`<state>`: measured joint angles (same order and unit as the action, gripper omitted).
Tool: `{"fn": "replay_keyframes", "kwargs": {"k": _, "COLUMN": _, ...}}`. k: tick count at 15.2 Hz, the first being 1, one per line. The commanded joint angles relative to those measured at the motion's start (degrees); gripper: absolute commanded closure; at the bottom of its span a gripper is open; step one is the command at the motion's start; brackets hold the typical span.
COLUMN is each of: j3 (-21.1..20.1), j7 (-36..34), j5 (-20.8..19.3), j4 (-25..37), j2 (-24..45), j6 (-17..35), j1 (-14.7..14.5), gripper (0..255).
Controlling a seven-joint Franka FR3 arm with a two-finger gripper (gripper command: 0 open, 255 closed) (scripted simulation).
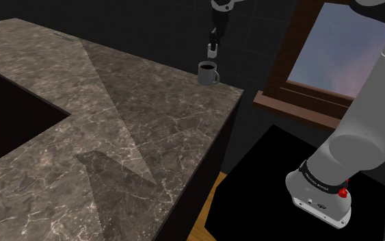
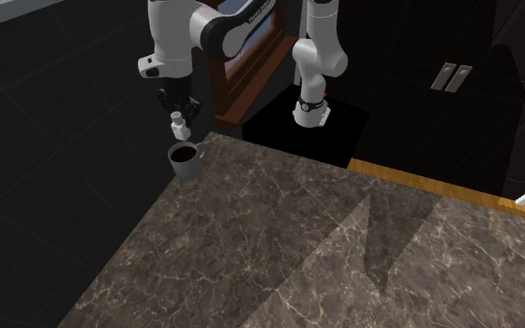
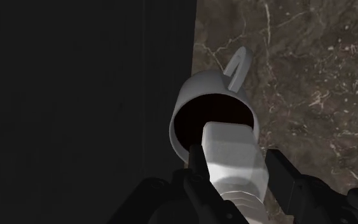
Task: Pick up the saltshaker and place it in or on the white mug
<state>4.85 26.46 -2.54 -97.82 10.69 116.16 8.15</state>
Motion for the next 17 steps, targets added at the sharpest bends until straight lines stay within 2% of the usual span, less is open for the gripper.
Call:
{"fn": "replay_keyframes", "kwargs": {"k": 1, "j3": 0.1, "j7": -0.2, "j5": 0.0, "j4": -1.9, "j2": 0.2, "j6": 1.8, "j1": 0.0, "gripper": 255}}
{"fn": "replay_keyframes", "kwargs": {"k": 8, "j3": 0.0, "j7": -0.4, "j5": -0.1, "j4": -5.6, "j2": 1.4, "j6": 6.7, "j1": 0.1, "gripper": 255}}
{"fn": "replay_keyframes", "kwargs": {"k": 16, "j3": 0.0, "j7": -0.4, "j5": -0.1, "j4": -5.6, "j2": 1.4, "j6": 6.7, "j1": 0.1, "gripper": 255}}
{"fn": "replay_keyframes", "kwargs": {"k": 17, "j3": 0.0, "j7": -0.4, "j5": -0.1, "j4": -5.6, "j2": 1.4, "j6": 6.7, "j1": 0.1, "gripper": 0}}
